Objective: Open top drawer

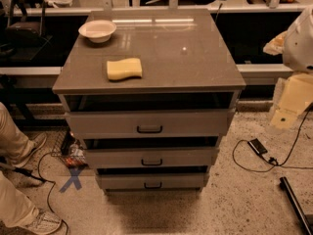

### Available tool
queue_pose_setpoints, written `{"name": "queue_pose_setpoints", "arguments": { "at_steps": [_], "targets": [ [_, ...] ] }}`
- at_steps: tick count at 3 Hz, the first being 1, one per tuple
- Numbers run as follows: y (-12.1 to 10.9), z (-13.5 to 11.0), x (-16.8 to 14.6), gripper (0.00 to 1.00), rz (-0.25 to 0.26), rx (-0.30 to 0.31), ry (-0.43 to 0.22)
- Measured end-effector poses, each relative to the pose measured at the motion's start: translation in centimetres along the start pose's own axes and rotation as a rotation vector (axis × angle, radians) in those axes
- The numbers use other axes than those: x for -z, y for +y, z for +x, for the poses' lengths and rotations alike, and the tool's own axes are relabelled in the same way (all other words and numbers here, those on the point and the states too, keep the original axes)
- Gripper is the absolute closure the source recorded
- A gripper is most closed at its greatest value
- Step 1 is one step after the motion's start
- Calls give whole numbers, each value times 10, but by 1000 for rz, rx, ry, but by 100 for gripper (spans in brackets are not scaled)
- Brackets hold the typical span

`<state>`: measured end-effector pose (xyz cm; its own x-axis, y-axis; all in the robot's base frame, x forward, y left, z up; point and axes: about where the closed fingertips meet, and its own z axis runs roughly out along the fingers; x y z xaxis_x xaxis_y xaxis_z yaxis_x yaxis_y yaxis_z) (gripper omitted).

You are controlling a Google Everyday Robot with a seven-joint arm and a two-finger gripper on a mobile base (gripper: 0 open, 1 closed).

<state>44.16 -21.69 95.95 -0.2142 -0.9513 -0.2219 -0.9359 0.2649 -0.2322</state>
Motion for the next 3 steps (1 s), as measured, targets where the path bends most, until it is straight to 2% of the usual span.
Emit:
{"name": "queue_pose_setpoints", "arguments": {
  "at_steps": [1,2,3],
  "targets": [
    [4,0,-44,0,8,37,22],
    [15,-5,-132,0,-34,55,-1],
    [7,-12,-152,0,1,58,-31]
  ]
}}
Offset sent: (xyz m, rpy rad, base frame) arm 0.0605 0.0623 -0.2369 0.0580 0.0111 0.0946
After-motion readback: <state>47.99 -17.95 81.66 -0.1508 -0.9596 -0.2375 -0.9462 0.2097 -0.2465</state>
